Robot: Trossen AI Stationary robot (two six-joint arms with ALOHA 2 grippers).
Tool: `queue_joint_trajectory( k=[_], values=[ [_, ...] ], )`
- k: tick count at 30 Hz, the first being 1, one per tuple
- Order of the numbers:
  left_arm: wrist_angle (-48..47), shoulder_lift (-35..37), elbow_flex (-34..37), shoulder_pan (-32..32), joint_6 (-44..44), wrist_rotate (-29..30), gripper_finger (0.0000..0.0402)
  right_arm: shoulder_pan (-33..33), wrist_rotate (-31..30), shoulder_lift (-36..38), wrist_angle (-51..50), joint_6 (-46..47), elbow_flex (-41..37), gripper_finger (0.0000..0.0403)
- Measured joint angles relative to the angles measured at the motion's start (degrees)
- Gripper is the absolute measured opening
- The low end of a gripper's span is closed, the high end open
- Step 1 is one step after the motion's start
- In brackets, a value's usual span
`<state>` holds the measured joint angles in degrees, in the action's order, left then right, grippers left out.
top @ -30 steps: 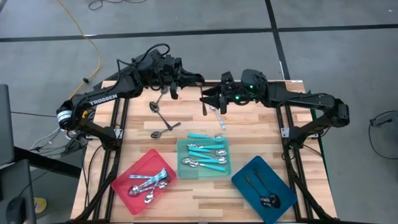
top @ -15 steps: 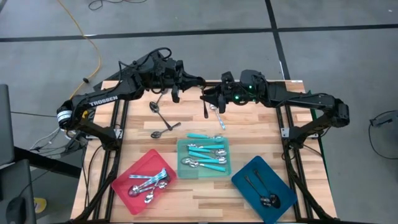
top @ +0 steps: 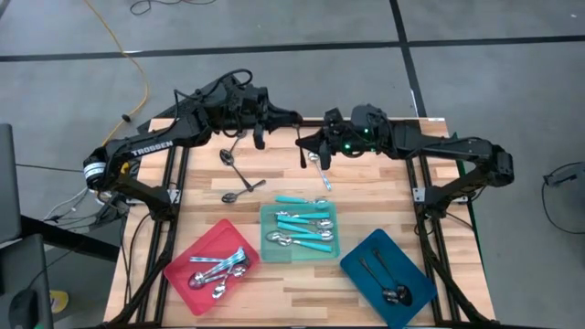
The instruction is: Sort silverware by color (type)
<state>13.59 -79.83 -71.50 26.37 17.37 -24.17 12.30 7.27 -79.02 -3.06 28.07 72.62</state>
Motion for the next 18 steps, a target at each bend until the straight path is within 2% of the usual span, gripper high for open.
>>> queue_joint_trajectory(
  k=[6,12,18],
  values=[
    [-4.5,0.1,0.0,0.2,0.3,-1.9,0.002,-0.7,-3.3,0.0,-0.3,0.3,-0.1,0.0021],
    [-8.0,0.2,0.0,2.7,0.0,-8.4,0.0098,-0.6,-7.4,0.8,-2.1,1.8,0.0,0.0021],
    [-14.9,2.8,0.0,5.3,-0.8,-8.5,0.0167,0.0,-11.0,3.9,-9.7,4.0,0.0,0.0021]
  ],
)
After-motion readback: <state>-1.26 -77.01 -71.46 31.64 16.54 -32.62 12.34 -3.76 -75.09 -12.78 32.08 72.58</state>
